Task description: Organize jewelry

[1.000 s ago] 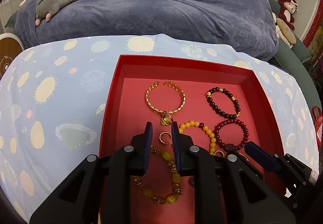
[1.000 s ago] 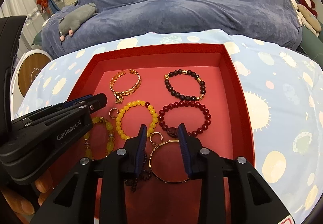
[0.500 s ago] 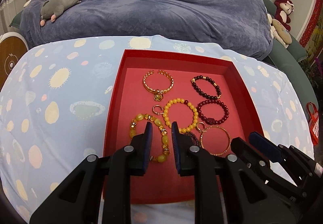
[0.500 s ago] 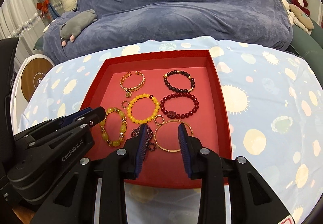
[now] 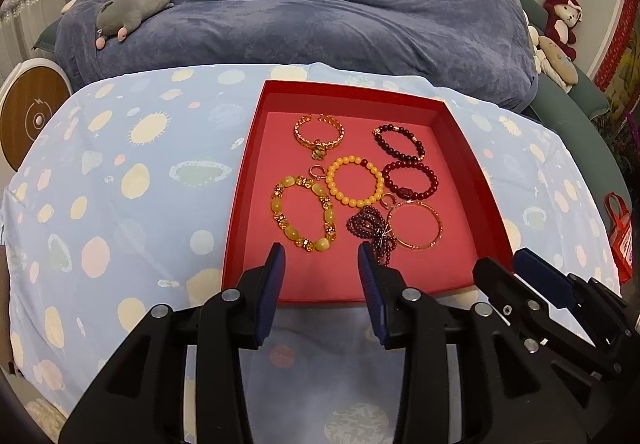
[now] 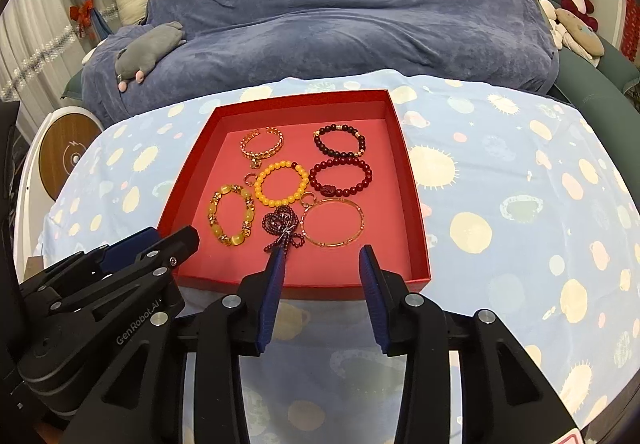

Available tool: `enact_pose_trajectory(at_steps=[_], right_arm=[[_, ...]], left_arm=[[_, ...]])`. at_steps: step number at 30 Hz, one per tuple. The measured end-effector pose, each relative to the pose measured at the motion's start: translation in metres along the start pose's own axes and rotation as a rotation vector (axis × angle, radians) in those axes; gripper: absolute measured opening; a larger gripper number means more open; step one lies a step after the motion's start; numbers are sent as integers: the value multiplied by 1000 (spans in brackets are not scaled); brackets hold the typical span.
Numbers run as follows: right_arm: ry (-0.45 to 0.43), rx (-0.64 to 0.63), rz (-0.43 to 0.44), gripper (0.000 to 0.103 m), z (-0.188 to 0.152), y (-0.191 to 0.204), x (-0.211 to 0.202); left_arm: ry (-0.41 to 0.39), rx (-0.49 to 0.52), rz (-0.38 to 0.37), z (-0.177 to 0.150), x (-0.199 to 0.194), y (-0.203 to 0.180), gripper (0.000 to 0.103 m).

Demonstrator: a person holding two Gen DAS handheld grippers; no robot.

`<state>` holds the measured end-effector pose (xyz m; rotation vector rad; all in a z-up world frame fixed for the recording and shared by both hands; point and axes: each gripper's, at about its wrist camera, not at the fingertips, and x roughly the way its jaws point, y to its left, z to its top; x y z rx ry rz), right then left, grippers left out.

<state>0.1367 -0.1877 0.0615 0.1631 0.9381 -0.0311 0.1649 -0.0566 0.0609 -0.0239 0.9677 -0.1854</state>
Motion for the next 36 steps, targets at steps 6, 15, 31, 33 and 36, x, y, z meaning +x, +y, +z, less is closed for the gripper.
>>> enact_pose_trajectory(at_steps=[6, 15, 31, 33, 36], right_arm=[[-6, 8, -13, 45, -9, -2, -8], [-4, 11, -14, 45, -13, -2, -11], [-5, 21, -60, 56, -25, -1, -22], [-6, 28, -65, 59, -26, -3, -22], [-6, 27, -72, 61, -27, -4, -21]], left_arm=[[-2, -7, 13, -9, -7, 1, 46], [-1, -2, 32, -17, -13, 1, 46], [-1, 9, 122, -26, -21, 4, 63], [-1, 7, 123, -26, -21, 5, 65], [-3, 9, 140, -27, -21, 6, 71]])
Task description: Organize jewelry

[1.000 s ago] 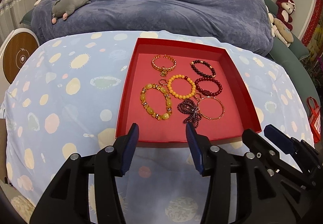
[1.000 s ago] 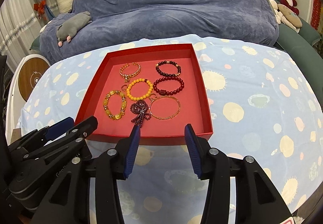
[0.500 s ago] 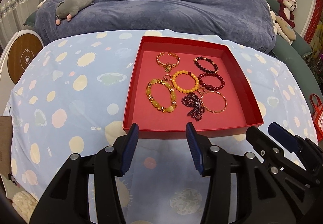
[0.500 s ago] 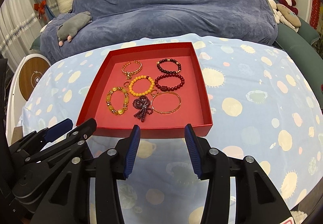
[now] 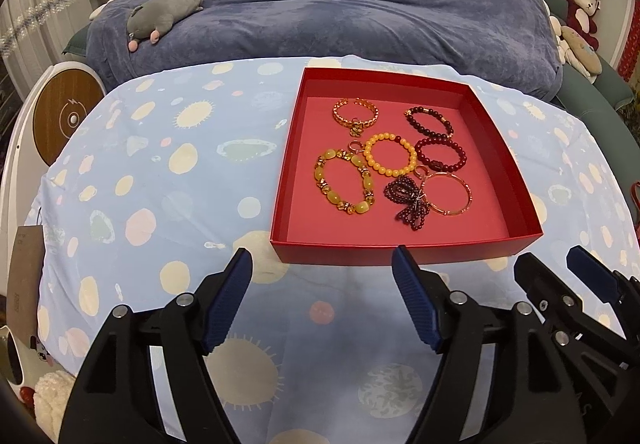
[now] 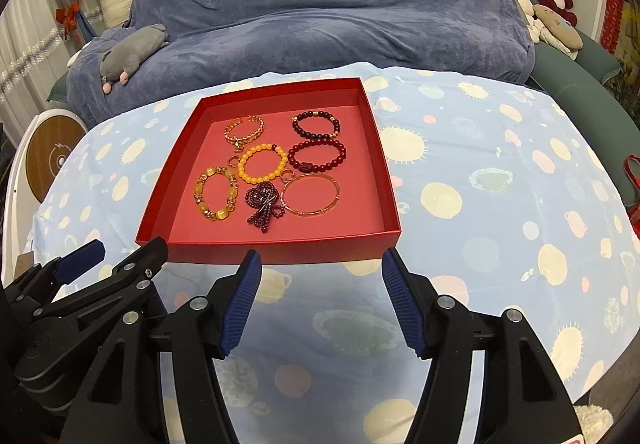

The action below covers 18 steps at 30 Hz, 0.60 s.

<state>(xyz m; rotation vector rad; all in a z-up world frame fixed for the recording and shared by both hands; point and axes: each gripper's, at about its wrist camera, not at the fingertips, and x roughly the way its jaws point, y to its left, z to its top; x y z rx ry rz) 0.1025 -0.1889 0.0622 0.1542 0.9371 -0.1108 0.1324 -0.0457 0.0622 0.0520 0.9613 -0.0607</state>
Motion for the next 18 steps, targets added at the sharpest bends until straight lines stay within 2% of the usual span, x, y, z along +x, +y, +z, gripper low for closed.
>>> enact_pose_trajectory(at_steps=[8, 12, 18], right_arm=[[-8, 16, -11, 74, 0, -7, 2], [-2, 27, -11, 82, -1, -10, 6], [4, 17, -17, 84, -3, -9, 9]], left_arm=[[3, -20, 30, -1, 2, 6, 85], [7, -25, 39, -1, 4, 7, 85], [14, -25, 45, -2, 6, 7, 86]])
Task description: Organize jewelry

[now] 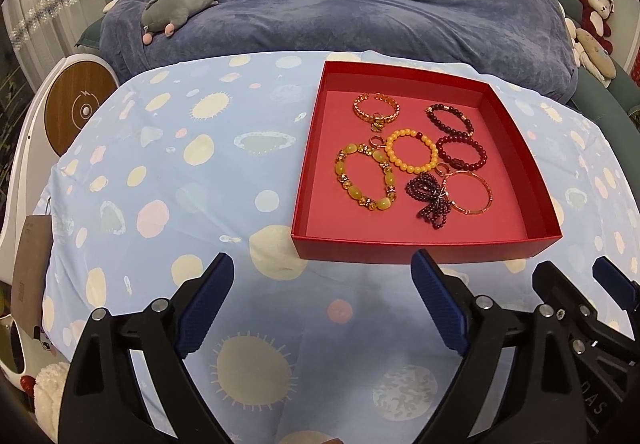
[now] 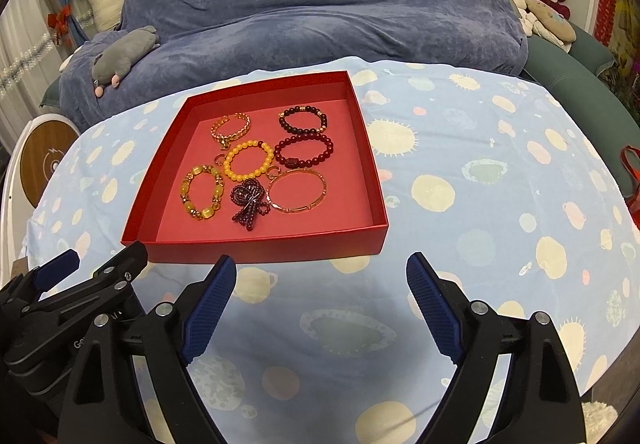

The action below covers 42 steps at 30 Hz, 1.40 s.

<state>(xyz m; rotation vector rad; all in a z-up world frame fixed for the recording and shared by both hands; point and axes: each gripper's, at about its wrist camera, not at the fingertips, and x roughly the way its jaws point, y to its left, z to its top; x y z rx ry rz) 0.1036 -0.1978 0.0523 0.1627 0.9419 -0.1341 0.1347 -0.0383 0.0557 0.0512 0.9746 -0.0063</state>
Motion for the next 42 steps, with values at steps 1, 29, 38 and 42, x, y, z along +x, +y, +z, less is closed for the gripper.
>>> enact_pose_trajectory(at_steps=[1, 29, 38, 42], right_arm=[[-3, -5, -4, 84, 0, 0, 0], [-13, 15, -36, 96, -3, -4, 3], [-9, 12, -37, 96, -4, -5, 3], [-8, 13, -35, 97, -4, -5, 3]], left_arm=[[0, 0, 0, 0, 0, 0, 86], [8, -9, 20, -3, 6, 3, 94], [-2, -12, 26, -3, 7, 3, 94], [1, -21, 20, -3, 8, 4, 94]])
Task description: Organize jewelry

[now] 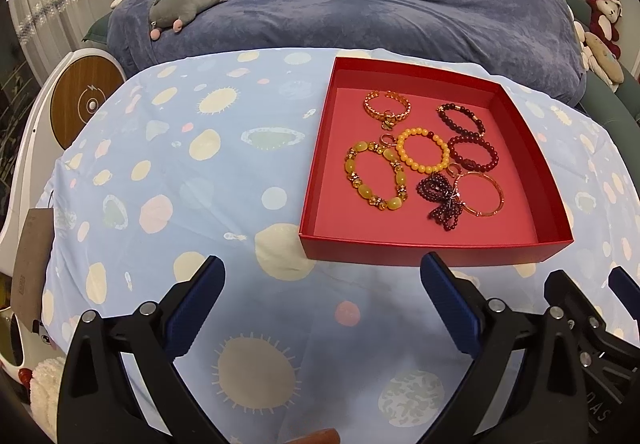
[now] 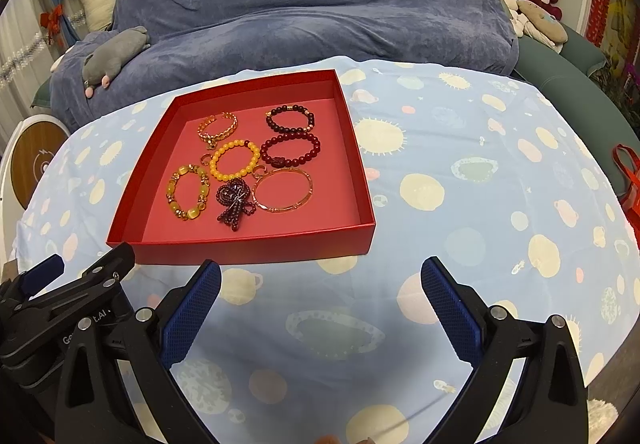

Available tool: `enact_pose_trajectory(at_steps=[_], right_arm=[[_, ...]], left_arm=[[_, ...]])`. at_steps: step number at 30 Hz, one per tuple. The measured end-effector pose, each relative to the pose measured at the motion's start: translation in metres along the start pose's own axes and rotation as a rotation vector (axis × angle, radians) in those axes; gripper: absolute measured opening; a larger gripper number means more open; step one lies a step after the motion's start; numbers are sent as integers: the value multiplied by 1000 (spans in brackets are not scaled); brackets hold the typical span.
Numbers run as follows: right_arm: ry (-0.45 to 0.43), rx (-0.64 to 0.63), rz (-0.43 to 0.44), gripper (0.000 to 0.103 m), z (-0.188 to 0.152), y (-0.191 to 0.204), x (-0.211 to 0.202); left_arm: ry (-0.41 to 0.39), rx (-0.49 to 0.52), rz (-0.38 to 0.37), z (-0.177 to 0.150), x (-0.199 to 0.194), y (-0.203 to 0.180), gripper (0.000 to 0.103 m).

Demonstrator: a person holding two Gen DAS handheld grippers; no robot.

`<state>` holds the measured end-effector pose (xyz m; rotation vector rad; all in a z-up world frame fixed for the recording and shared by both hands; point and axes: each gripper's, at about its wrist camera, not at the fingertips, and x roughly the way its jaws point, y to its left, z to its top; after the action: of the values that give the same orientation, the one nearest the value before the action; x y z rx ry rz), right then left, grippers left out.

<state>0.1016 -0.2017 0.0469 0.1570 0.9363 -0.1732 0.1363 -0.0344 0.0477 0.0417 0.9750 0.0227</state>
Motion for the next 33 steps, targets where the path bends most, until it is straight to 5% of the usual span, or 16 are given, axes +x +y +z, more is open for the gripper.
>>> enact_pose_trajectory(at_steps=[33], right_arm=[[-1, -2, -2, 96, 0, 1, 0]], left_arm=[[-4, 0, 4, 2, 0, 1, 94]])
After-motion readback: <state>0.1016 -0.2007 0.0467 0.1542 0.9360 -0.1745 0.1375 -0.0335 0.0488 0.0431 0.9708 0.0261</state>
